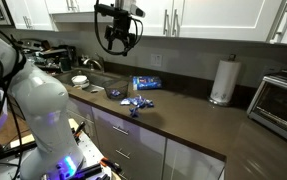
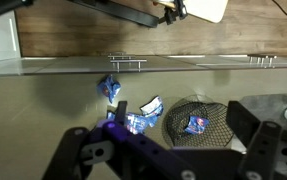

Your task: Remove the sachet from the black basket and put it on the countertop

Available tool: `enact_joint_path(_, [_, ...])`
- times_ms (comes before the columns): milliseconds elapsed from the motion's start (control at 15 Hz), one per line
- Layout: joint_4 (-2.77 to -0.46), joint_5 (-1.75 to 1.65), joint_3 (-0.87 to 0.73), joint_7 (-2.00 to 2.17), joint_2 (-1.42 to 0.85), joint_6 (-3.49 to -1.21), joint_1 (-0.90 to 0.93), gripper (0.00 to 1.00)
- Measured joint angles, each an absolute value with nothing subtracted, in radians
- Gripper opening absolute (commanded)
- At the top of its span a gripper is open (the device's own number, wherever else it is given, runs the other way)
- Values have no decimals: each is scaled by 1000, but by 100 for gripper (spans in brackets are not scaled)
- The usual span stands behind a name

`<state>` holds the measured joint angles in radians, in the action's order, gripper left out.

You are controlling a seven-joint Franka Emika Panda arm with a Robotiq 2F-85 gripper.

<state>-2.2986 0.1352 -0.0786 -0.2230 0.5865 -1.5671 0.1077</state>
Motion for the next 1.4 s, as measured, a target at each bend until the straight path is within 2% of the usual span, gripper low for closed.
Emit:
enact_joint_path(1000, [-2340,99,171,-155,304,-1980,176,100])
enact_joint_path(1400, [-2307,5,226,-106,131,-2151,194,100])
